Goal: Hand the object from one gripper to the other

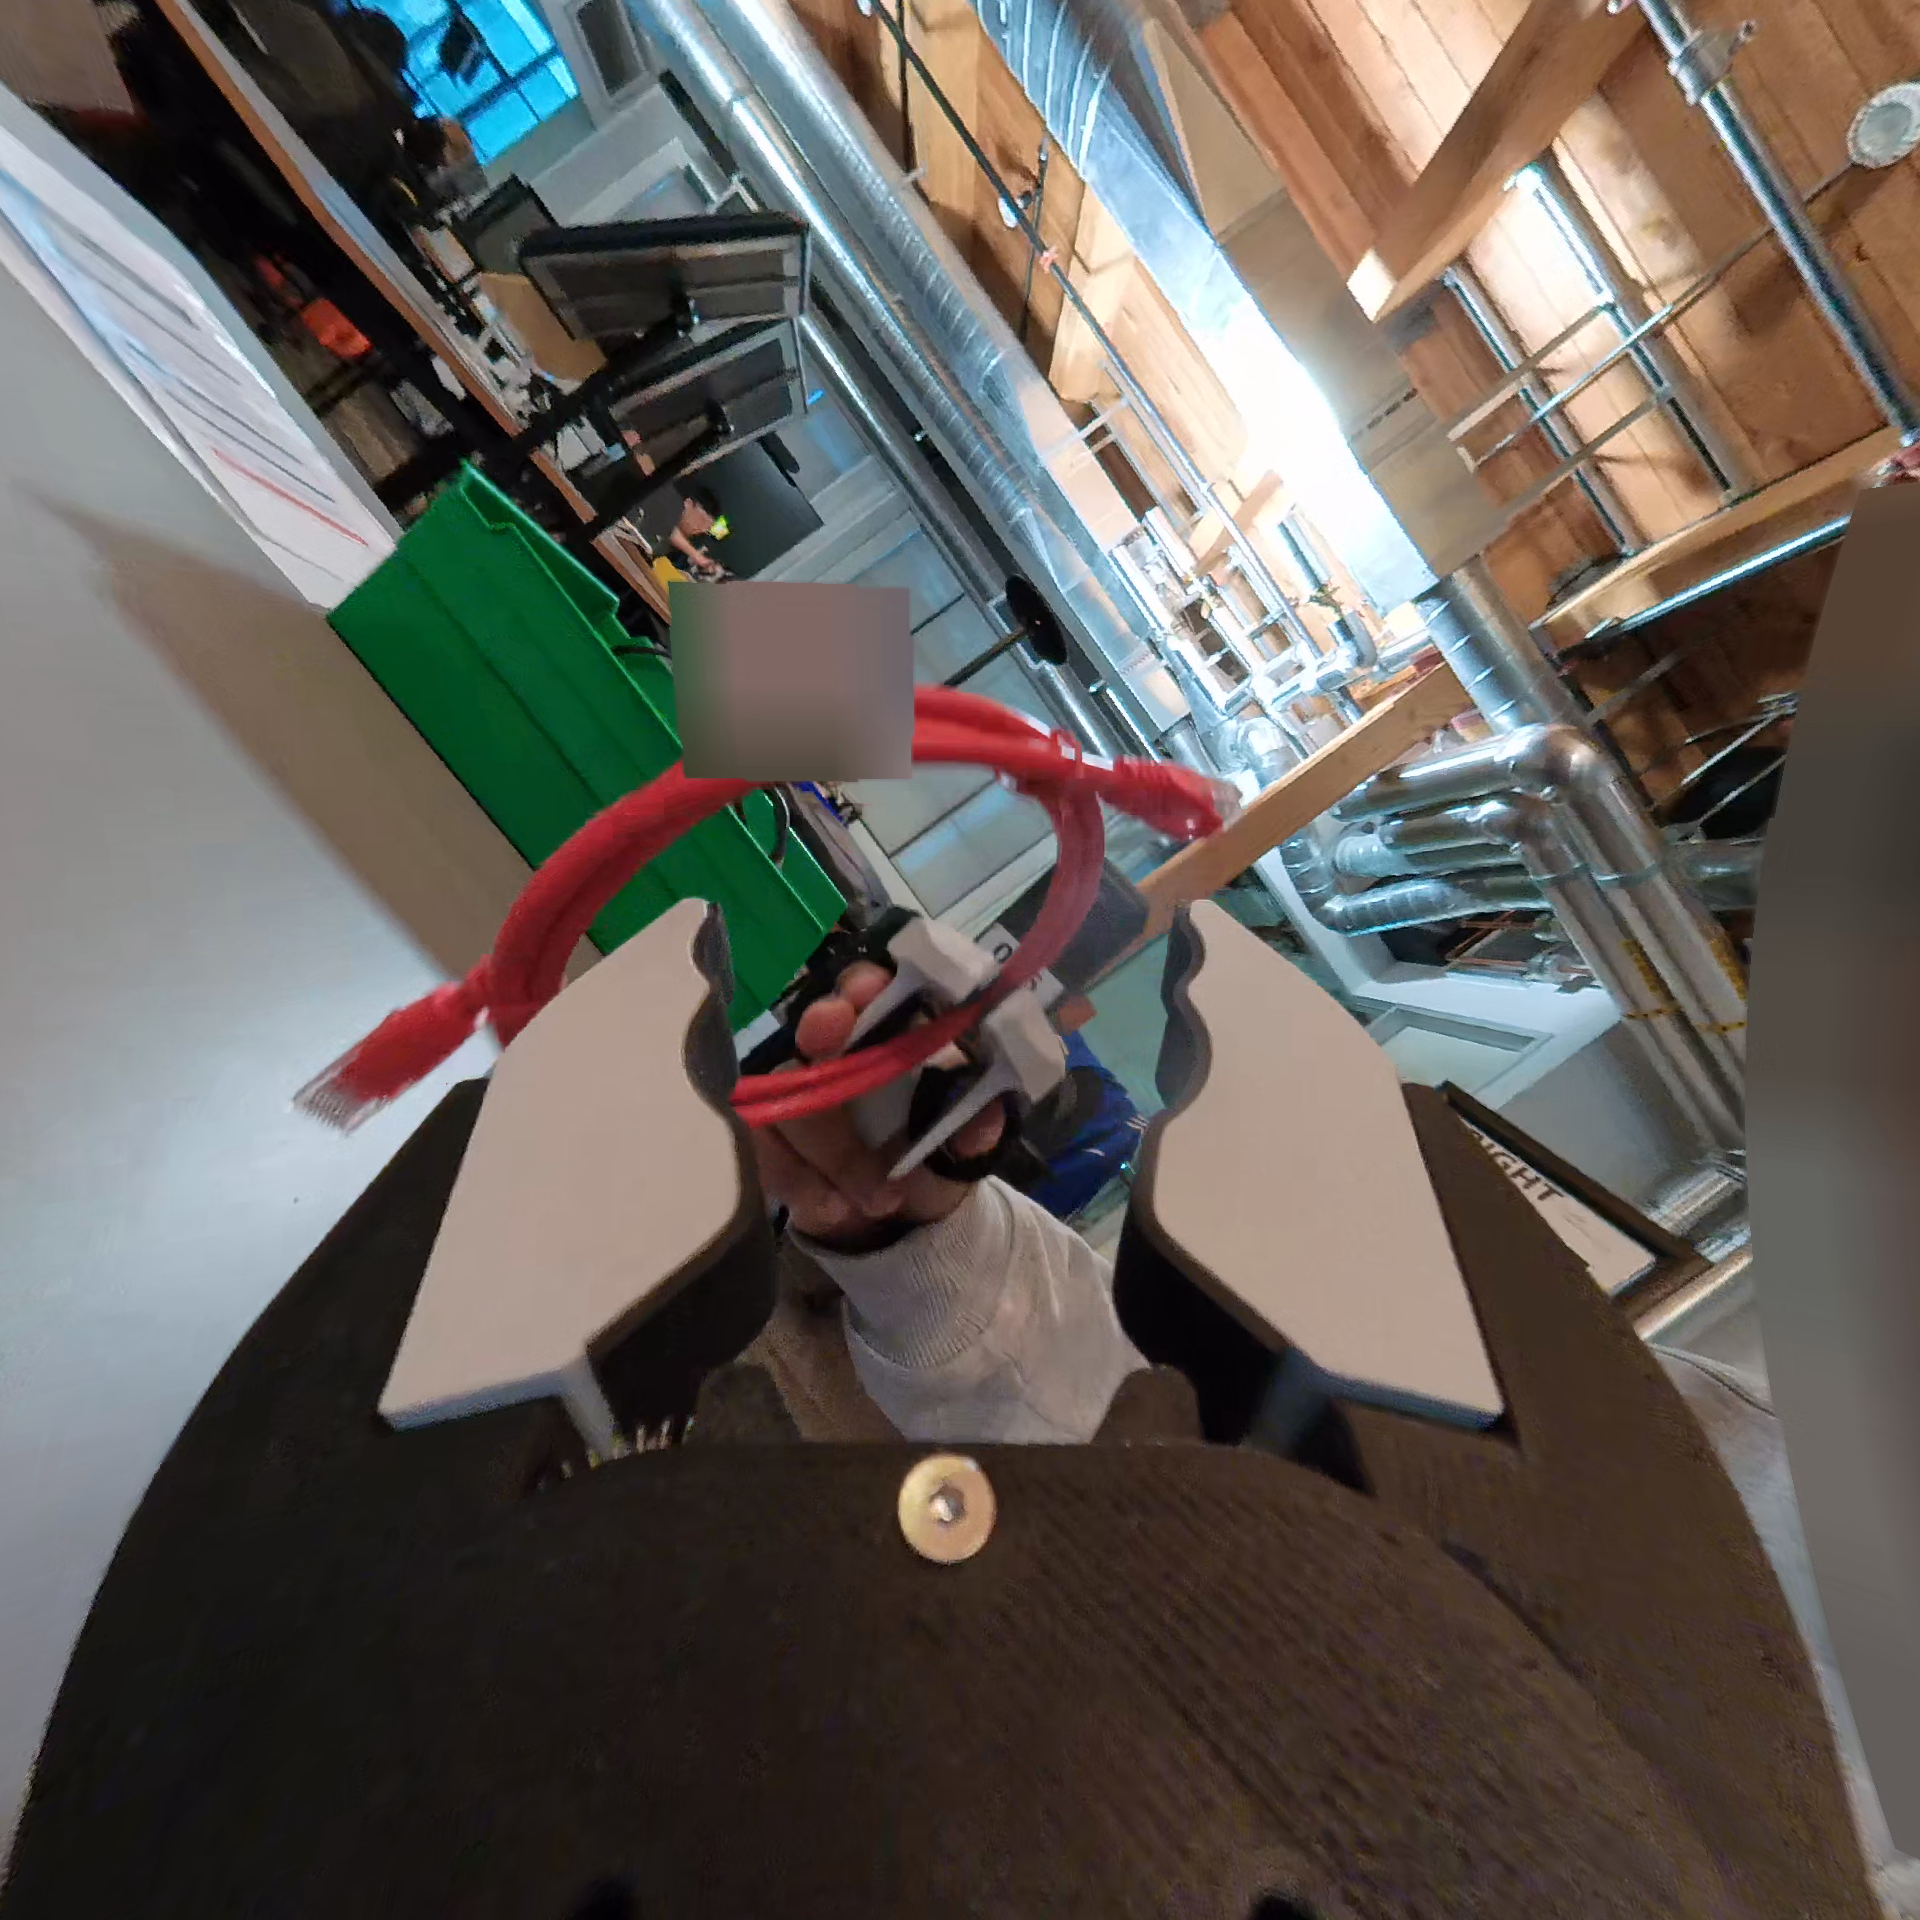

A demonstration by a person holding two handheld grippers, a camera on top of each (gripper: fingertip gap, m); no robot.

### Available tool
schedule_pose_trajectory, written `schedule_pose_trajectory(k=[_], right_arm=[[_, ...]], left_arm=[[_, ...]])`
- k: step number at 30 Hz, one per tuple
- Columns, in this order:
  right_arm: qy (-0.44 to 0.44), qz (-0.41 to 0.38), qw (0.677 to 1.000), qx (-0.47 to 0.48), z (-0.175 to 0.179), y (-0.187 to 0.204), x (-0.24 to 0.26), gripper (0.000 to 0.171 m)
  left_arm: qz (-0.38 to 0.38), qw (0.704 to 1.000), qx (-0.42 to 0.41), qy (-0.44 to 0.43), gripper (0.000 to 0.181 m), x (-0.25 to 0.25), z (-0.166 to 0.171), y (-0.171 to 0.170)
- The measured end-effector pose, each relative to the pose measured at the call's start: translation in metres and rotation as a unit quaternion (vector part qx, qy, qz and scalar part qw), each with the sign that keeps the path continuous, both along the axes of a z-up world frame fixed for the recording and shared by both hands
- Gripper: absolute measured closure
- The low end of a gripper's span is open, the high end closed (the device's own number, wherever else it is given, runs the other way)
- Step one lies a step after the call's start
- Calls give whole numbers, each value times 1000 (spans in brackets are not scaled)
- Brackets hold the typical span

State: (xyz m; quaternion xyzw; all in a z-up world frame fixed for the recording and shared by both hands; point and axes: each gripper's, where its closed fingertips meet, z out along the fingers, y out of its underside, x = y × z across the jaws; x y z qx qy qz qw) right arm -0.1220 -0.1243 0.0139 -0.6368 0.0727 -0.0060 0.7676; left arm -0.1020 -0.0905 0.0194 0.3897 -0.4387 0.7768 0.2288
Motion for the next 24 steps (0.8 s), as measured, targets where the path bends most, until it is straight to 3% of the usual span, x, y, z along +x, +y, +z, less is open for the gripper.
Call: schedule_pose_trajectory(k=[8,14,18,24], right_arm=[[48,-38,998,32,2,-15,22,167],[99,-9,994,33,0,-3,14,167],[136,11,990,25,-3,1,11,167],[180,23,983,35,-2,5,9,167]], left_arm=[[11,988,131,-84,112,-11,-22,-20],[41,921,322,-215,118,-18,-50,-36],[37,916,332,-223,120,-19,-58,-40],[55,873,398,-275,126,-16,-71,-41]])
